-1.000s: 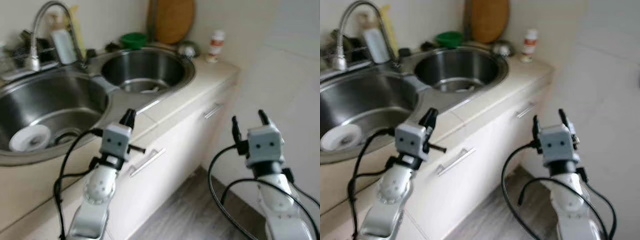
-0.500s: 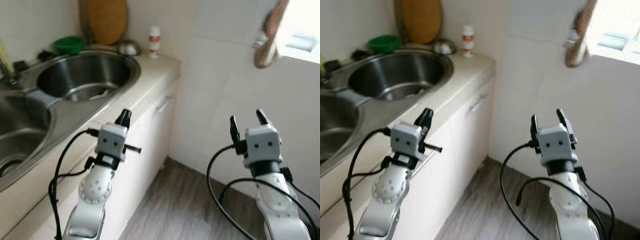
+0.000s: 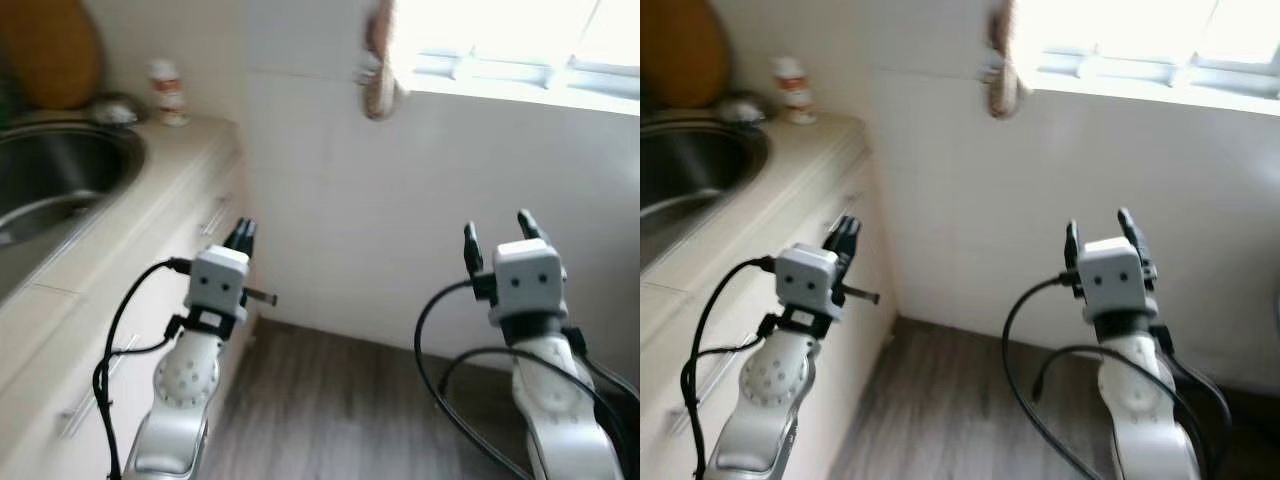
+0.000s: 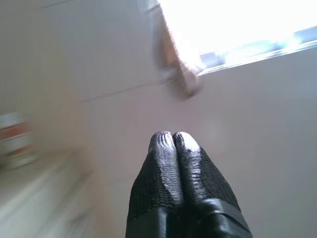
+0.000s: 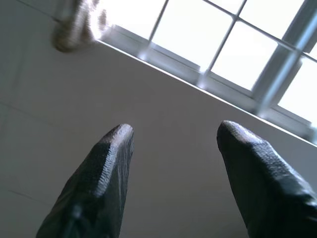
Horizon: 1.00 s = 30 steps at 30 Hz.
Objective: Kitchen organization
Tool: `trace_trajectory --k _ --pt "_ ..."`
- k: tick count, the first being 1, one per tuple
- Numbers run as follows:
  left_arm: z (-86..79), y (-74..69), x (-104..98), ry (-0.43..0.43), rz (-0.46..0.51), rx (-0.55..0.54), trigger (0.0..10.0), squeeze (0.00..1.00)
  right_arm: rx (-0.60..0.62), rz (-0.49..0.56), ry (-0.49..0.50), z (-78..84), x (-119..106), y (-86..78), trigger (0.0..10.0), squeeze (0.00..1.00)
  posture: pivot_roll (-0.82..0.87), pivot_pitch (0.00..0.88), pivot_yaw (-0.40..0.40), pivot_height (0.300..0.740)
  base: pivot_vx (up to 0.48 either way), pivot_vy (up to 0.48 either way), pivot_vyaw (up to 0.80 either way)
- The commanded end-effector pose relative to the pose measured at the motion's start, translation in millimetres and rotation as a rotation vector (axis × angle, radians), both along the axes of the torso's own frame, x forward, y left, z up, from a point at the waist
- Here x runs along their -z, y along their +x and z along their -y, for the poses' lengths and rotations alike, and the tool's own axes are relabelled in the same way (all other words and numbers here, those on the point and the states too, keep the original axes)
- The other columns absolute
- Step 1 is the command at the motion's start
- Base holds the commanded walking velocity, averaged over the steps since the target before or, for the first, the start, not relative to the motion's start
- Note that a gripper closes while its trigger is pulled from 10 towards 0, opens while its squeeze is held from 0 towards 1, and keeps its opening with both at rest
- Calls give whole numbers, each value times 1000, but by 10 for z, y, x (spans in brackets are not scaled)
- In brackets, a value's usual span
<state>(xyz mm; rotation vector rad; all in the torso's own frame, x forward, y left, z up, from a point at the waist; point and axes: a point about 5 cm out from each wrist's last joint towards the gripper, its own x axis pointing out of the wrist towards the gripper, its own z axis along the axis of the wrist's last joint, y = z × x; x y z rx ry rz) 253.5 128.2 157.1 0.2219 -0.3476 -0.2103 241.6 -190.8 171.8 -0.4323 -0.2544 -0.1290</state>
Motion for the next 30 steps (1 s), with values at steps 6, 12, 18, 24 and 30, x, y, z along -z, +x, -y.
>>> trace_trajectory --k 6,12,18,24,30 --pt "-22 -5 -22 15 12 -3 10000 0 39 -2 -1 28 -2 16 10000 0 45 0 -12 740 0 -480 -773" --pt "-19 -4 -3 16 5 -5 10000 0 64 -32 63 84 47 45 10000 0 45 0 -16 740 0 -366 -767" --pt "-17 -6 0 15 5 -3 10000 0 66 -37 66 82 59 50 10000 0 45 0 -16 740 0 0 -769" --pt "-18 -1 3 12 -1 -3 10000 0 92 -51 101 129 79 68 10000 0 46 0 -12 740 0 0 -768" --pt "-17 2 8 14 -6 -2 10000 0 176 -105 225 340 125 134 10000 0 45 0 -11 740 0 0 0"
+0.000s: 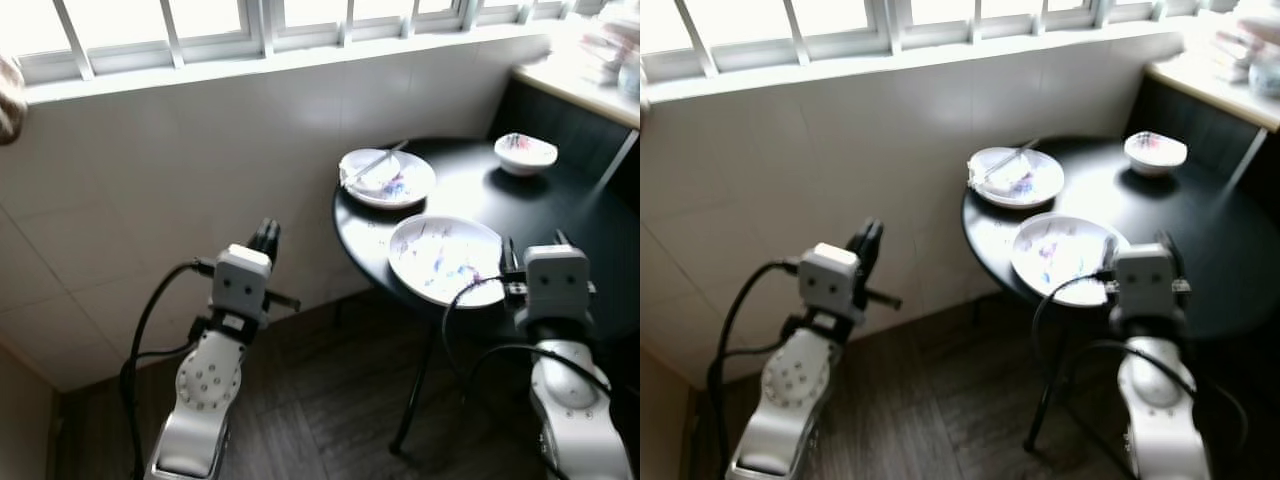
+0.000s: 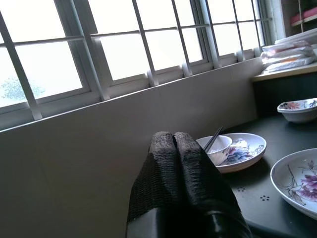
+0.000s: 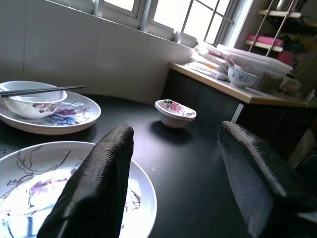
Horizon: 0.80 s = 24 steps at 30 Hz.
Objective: Kitchen organization
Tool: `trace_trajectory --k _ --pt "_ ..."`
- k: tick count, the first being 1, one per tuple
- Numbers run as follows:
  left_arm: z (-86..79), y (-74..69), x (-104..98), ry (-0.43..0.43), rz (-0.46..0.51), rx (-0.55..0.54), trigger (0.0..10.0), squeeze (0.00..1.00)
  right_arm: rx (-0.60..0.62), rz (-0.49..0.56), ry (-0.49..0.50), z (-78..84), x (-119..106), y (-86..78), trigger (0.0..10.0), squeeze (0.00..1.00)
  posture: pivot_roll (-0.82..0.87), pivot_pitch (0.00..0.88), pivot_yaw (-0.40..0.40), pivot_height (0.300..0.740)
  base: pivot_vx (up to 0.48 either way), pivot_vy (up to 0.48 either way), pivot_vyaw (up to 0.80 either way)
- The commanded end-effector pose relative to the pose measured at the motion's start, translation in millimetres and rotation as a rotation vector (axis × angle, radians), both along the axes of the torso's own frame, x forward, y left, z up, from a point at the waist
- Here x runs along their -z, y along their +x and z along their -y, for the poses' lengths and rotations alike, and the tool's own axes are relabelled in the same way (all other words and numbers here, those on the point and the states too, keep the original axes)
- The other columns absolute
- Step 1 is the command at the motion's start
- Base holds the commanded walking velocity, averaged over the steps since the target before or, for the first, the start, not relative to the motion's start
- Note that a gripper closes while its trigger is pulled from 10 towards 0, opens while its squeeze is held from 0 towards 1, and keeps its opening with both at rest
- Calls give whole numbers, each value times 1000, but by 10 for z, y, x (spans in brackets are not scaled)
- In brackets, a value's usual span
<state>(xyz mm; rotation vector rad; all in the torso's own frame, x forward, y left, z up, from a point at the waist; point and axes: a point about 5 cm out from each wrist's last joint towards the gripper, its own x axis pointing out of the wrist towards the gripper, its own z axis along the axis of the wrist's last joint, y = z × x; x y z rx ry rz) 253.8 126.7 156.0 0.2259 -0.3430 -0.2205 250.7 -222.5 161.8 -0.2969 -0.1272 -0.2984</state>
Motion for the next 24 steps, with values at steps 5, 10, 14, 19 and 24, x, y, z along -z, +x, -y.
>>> trace_trajectory --k 5,10,14,19,24 --pt "-31 3 -3 7 -2 -11 10000 0 23 -61 242 157 88 115 10000 0 38 0 -4 740 0 0 0" --pt "-25 14 -7 5 -1 -15 10000 0 69 -28 682 405 171 257 10000 0 48 0 -11 740 0 0 0" --pt "-29 16 -10 6 1 -18 10000 0 128 3 772 594 197 292 10000 0 52 0 -13 740 0 0 0" --pt "-29 17 -9 8 0 -19 10000 0 146 -13 894 677 244 354 10000 0 52 0 -13 740 0 0 0" --pt "-13 21 -9 8 -2 -13 10000 0 78 -128 994 612 484 431 10000 0 51 0 -8 740 0 0 0"
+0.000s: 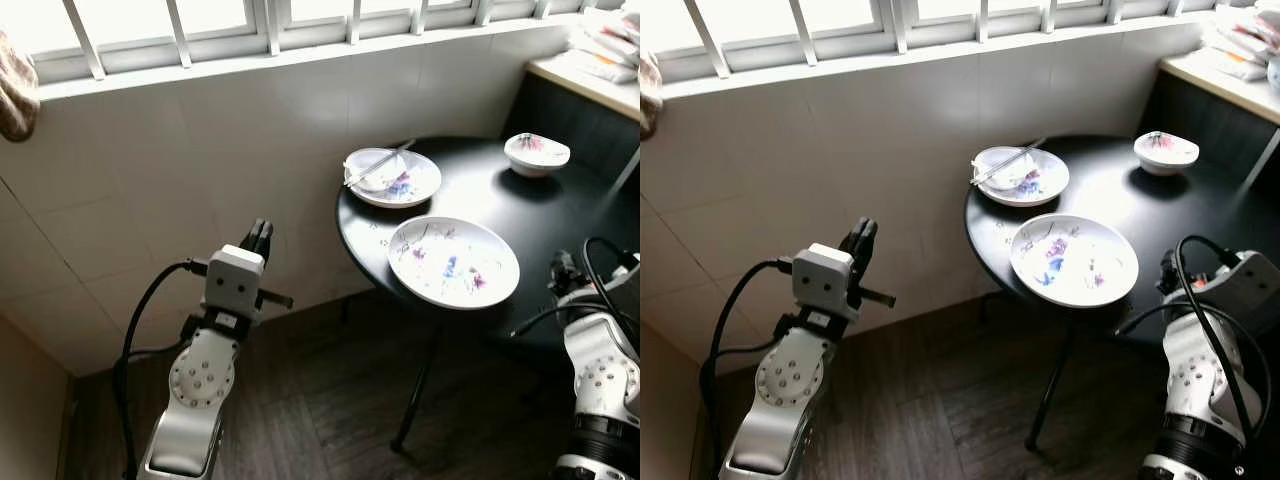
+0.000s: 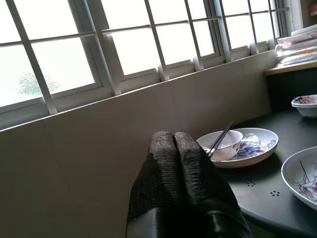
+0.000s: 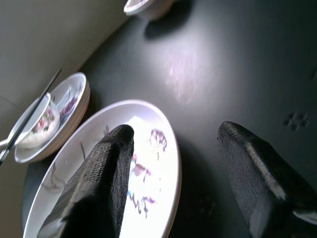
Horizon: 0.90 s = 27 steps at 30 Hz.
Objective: Kitchen organization
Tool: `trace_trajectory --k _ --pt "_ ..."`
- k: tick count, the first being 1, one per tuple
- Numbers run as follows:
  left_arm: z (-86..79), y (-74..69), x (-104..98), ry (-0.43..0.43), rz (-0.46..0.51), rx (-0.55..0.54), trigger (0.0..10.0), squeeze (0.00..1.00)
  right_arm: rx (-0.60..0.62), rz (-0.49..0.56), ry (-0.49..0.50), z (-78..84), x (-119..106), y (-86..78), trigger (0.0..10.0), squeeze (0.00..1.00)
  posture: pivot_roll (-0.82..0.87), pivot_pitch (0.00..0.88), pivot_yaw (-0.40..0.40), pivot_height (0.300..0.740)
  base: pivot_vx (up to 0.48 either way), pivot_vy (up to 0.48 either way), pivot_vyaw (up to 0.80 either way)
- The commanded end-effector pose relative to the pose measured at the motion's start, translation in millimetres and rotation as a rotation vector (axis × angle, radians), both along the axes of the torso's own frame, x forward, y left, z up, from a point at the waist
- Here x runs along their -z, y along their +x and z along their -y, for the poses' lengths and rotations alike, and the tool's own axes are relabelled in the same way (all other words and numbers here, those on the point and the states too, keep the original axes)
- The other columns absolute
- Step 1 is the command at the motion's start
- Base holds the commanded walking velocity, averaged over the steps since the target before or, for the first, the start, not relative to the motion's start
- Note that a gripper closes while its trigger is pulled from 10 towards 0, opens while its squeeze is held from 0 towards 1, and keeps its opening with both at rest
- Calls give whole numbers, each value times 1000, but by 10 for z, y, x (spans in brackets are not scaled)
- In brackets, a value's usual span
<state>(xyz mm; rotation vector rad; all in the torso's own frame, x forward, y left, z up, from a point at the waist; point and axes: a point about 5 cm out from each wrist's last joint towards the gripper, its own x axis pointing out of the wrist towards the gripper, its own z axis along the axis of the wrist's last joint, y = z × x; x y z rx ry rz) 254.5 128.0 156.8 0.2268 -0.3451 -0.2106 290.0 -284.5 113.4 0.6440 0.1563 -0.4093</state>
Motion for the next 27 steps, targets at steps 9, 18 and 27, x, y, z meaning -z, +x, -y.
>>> trace_trajectory --k 9,18,27 --pt "-4 16 -3 10 -5 -8 10000 0 -8 -55 113 13 184 112 10000 0 60 0 -13 740 0 0 0" --pt "3 16 0 15 -9 -4 10000 0 -58 -49 194 -76 181 283 10000 0 63 0 -9 740 0 0 0" --pt "-6 15 -2 19 -10 -13 10000 0 -83 -73 333 -196 243 420 10000 0 78 0 -19 740 0 0 0"
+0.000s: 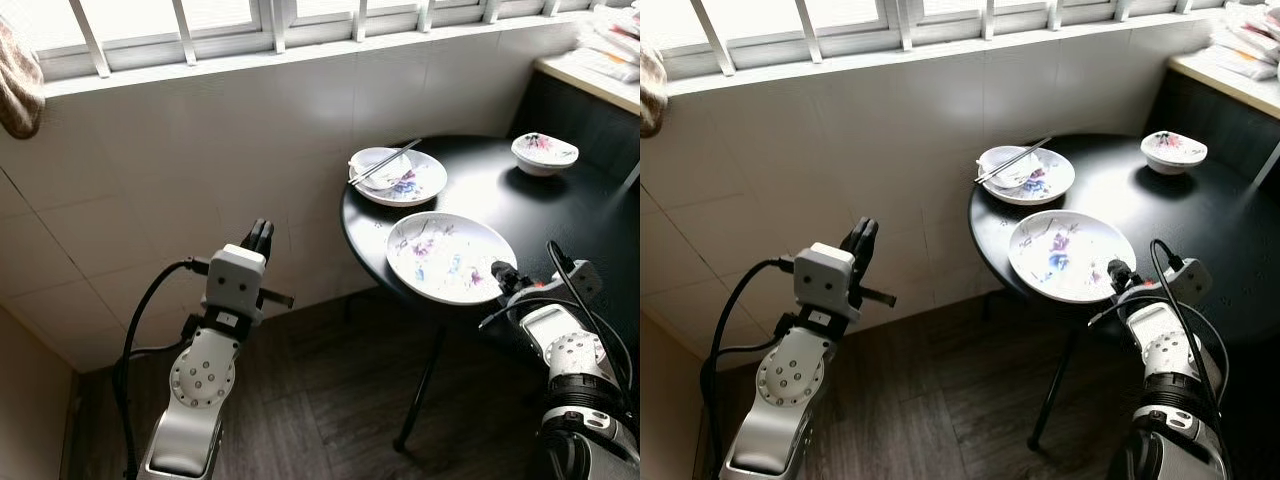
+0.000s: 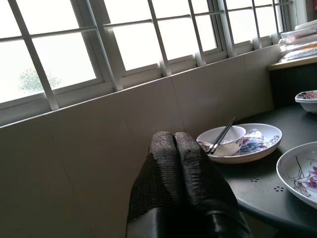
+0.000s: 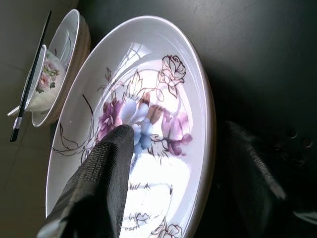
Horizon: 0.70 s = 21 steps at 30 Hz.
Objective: Kitchen organization
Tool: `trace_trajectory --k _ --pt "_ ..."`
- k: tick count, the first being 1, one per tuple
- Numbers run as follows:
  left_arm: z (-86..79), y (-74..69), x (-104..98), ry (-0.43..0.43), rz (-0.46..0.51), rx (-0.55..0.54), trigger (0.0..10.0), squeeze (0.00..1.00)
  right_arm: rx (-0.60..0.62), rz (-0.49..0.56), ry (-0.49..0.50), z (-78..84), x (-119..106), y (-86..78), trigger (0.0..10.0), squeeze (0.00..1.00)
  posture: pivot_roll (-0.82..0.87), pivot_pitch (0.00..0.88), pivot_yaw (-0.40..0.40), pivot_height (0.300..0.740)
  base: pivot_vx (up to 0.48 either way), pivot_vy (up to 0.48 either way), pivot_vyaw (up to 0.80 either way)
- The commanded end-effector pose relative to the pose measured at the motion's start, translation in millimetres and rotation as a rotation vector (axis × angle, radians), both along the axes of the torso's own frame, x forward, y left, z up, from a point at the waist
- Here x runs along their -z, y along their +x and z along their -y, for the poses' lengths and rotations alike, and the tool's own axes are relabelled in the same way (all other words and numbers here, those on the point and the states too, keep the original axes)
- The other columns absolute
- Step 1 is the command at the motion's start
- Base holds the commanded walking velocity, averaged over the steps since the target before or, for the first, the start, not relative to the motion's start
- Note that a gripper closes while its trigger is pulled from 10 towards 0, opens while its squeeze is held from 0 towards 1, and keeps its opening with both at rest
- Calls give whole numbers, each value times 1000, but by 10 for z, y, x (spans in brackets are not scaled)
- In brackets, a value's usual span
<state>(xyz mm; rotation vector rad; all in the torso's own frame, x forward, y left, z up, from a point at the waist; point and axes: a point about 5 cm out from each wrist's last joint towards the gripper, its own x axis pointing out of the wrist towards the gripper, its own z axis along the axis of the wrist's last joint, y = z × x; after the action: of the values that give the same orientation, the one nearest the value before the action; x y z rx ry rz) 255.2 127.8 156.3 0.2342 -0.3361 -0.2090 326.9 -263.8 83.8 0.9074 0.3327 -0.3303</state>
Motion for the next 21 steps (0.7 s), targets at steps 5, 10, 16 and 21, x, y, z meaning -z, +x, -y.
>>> trace_trajectory --k 5,10,16,21 --pt "-7 8 -6 12 -2 -8 10000 0 10 -4 50 3 -31 72 10000 0 78 0 -19 740 0 0 0" --pt "4 9 1 14 -8 -5 10000 0 5 -40 51 20 22 73 10000 0 77 0 -16 740 0 0 0" --pt "12 8 10 14 -12 -8 10000 0 -35 -122 24 -20 124 57 10000 0 81 0 -22 740 0 0 0" --pt "11 4 17 13 -14 -13 10000 0 -55 -143 6 -39 145 61 9529 0 83 0 -27 740 0 0 0"
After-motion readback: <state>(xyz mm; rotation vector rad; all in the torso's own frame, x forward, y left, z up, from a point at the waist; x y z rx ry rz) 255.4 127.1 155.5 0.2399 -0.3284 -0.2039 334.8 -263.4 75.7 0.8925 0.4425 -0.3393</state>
